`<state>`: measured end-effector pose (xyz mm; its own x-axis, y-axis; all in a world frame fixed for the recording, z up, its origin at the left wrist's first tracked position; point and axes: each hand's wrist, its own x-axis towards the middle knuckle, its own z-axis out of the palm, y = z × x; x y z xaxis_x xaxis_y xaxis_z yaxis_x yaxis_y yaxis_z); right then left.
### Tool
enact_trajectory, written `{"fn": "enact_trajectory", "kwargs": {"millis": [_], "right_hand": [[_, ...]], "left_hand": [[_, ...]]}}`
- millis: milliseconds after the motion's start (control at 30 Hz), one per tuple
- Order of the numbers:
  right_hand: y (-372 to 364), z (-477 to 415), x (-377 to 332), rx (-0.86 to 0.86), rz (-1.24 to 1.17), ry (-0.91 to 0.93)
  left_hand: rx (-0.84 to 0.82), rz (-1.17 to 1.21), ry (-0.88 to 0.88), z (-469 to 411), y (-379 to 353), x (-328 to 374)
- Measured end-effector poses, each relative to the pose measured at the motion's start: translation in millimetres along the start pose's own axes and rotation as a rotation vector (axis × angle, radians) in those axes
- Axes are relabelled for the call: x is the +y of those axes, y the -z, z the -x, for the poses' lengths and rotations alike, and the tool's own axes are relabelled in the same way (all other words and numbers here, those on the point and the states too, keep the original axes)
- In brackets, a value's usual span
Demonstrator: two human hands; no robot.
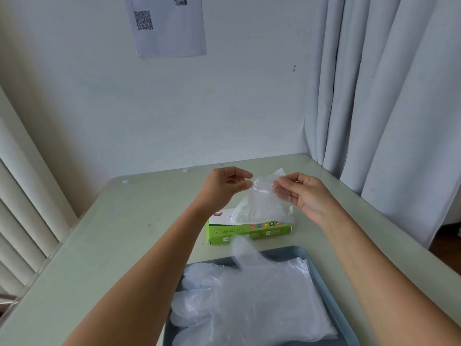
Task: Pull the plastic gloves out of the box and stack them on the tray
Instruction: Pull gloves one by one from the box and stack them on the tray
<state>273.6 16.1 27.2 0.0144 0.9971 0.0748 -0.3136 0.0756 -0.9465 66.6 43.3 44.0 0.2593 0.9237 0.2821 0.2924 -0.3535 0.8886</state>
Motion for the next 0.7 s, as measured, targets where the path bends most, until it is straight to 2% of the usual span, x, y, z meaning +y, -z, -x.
{"fn": "enact_trajectory", "kwargs": {"millis": [133, 233, 267, 300, 333, 367, 433, 467, 500, 533, 600, 633, 700], "right_hand": [[8.0, -14.7, 15.6, 0.278, 0.138, 0.035], [18.8, -29.4, 29.4, 0.403, 0.244, 0.009], [22.6, -32.2, 32.8, 0.420, 0.346, -0.017], [23.8, -32.5, 34.5, 0.443, 0.546, -0.020], [23.0, -30.6, 34.7, 0.480, 0.779, 0.053], [20.4, -27.7, 34.2, 0.504, 0.960, 0.224], [5.9, -17.4, 32.8, 0.383, 1.067, 0.633], [-2.3, -12.0, 33.9, 0.216, 1.050, 0.687], [-10.4, -7.5, 36.1, 0.027, 1.039, 0.610], [-16.6, -3.7, 38.3, -0.138, 1.057, 0.431], [-16.4, -4.5, 49.9, -0.328, 1.172, 0.086], [-13.3, -5.6, 53.9, -0.370, 1.235, 0.026], [-9.6, -5.0, 56.4, -0.448, 1.315, 0.025]], "left_hand": [[0.021, -0.033, -0.023, 4.8, 3.6, 1.1], [0.038, 0.055, -0.001, 8.0, 11.4, 0.8], [0.028, 0.080, 0.014, 8.9, 14.0, -0.3], [0.017, 0.100, 0.030, 9.8, 15.9, -2.2], [0.007, 0.114, 0.045, 10.7, 16.9, -4.0], [-0.002, 0.119, 0.059, 11.0, 17.0, -6.0], [-0.021, 0.140, 0.079, 12.0, 15.2, -7.7], [-0.031, 0.165, 0.083, 12.6, 13.9, -7.0], [-0.040, 0.195, 0.082, 13.0, 12.5, -5.7], [-0.045, 0.223, 0.076, 13.1, 11.3, -3.9], [-0.047, 0.263, 0.061, 13.8, 10.1, -1.0], [-0.045, 0.282, 0.050, 14.2, 10.4, 0.4], [-0.031, 0.317, 0.030, 14.8, 11.9, 1.9]]}}
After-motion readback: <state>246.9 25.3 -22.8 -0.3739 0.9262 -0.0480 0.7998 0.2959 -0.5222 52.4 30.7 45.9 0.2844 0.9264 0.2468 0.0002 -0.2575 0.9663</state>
